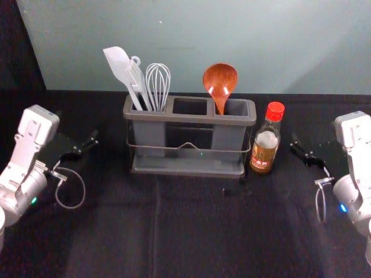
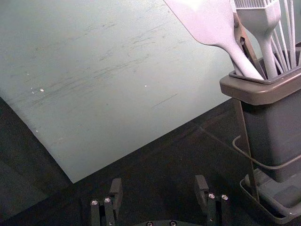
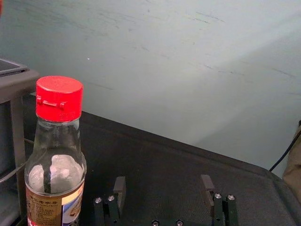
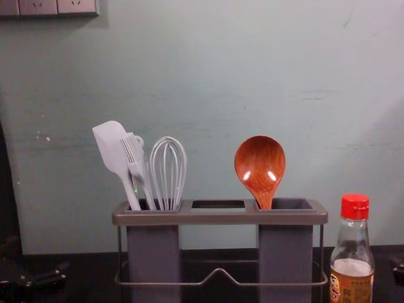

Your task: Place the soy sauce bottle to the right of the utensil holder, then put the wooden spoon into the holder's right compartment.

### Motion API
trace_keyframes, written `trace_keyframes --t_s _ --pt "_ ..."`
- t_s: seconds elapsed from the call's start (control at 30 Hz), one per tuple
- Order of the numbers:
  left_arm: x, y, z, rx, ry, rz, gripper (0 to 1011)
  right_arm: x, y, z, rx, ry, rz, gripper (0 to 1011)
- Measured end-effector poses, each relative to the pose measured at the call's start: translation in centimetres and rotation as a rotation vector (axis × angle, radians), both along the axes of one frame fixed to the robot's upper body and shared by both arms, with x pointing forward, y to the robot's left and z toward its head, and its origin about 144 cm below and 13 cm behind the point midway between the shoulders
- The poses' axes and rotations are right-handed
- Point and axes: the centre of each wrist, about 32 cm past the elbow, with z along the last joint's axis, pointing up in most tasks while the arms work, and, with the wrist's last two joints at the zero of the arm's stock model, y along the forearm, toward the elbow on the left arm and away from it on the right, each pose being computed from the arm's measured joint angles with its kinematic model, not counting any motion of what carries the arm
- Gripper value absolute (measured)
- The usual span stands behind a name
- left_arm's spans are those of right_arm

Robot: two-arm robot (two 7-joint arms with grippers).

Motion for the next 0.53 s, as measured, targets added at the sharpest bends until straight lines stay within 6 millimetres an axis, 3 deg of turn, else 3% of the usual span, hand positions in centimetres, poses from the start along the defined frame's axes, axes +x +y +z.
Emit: trace_keyframes --t_s 0.53 --pt "0.0 0.0 0.0 0.0 0.0 0.0 1005 0.0 0.0 0.0 0.0 0.0 0.0 1004"
